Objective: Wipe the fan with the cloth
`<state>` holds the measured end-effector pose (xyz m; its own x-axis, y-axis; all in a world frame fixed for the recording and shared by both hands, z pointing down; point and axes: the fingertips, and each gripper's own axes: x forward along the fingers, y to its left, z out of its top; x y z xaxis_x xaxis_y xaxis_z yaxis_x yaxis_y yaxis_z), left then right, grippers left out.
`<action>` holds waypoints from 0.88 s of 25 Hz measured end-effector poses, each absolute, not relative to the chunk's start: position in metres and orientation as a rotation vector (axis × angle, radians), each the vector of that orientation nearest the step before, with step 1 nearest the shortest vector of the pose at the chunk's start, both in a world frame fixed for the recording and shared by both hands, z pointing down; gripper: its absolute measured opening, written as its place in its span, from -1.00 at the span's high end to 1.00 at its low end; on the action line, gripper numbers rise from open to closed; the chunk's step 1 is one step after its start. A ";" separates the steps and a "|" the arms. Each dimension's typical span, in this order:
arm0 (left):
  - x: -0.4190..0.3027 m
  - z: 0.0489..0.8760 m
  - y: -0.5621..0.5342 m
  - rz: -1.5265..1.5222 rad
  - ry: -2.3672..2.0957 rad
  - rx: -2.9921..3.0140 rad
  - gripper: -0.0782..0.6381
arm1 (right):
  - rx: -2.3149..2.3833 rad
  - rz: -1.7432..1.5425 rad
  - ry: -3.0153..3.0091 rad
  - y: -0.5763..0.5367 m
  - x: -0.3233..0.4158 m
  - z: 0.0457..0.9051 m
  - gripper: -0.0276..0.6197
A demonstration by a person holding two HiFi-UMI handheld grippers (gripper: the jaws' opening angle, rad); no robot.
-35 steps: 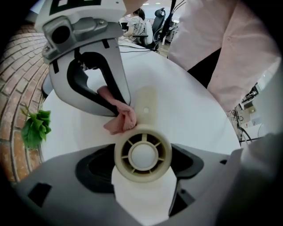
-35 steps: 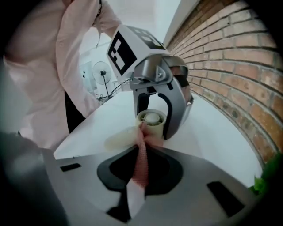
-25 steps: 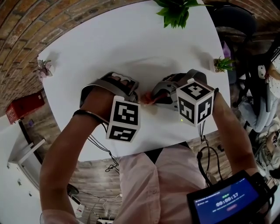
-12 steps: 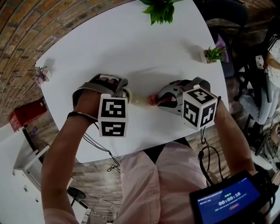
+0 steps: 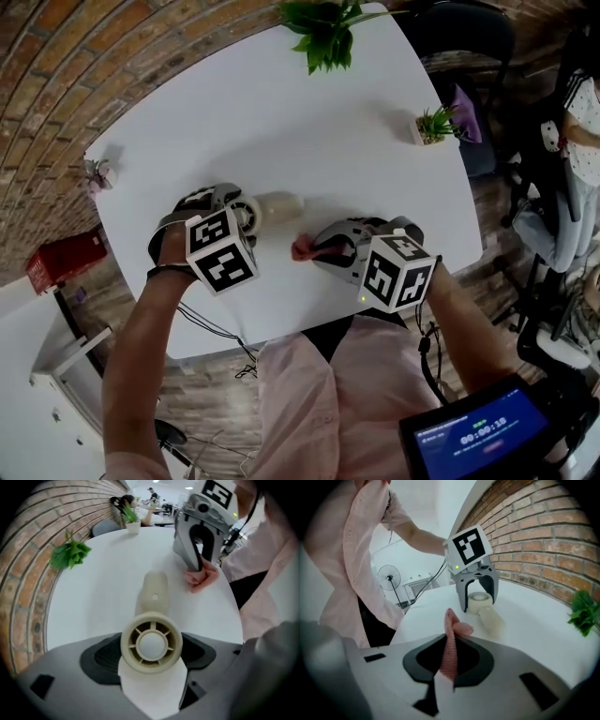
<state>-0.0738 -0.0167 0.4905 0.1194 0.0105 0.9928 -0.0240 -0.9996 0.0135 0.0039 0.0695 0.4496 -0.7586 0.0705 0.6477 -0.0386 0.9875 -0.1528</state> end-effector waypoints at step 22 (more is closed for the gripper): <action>-0.129 0.128 -0.045 0.189 -2.124 2.372 0.73 | 1.088 -0.006 -2.813 -0.074 -0.001 0.166 0.76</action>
